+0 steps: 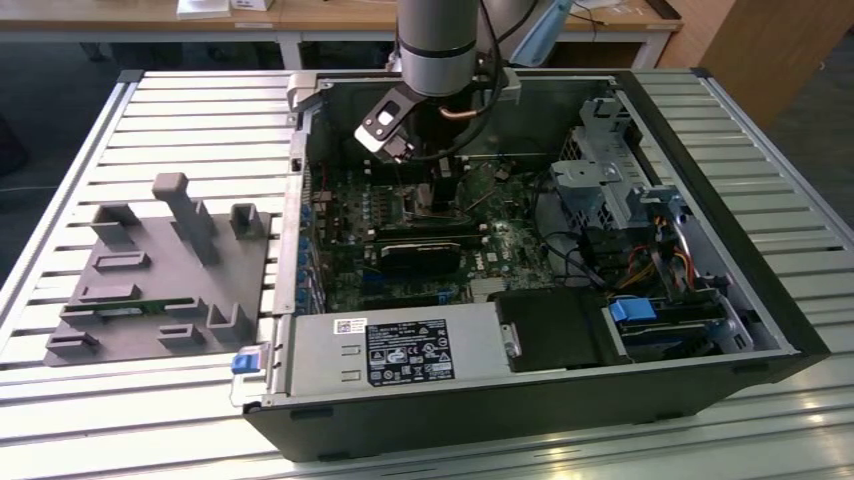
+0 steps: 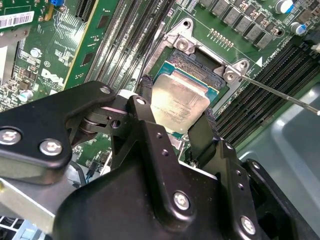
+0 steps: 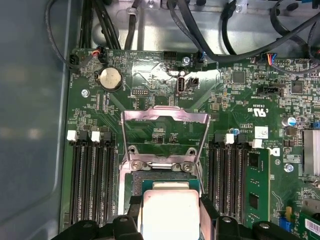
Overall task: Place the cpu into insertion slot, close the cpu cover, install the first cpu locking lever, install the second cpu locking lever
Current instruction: 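Place the cpu into insertion slot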
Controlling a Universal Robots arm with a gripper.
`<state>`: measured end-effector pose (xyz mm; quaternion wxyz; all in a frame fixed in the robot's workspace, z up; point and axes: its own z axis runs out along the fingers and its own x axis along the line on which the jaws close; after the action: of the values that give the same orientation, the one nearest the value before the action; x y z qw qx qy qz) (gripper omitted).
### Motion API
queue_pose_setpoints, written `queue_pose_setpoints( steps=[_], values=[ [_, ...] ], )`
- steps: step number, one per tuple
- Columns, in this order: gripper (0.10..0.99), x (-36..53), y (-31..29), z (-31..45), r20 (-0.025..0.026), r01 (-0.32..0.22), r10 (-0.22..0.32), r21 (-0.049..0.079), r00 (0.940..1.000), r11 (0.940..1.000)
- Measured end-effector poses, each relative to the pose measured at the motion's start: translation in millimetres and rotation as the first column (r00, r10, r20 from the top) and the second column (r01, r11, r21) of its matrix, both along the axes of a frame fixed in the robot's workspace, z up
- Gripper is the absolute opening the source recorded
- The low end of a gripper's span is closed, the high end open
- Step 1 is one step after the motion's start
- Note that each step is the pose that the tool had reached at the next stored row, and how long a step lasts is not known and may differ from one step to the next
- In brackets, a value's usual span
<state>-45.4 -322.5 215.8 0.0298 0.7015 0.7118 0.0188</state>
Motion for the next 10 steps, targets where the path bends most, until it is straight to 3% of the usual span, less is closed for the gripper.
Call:
queue_pose_setpoints(
  steps=[10],
  values=[
    [0.541,0.0,0.0,-2.3,0.0001,0.000,0.000,0.000,1.0000,1.0000]
  ],
)
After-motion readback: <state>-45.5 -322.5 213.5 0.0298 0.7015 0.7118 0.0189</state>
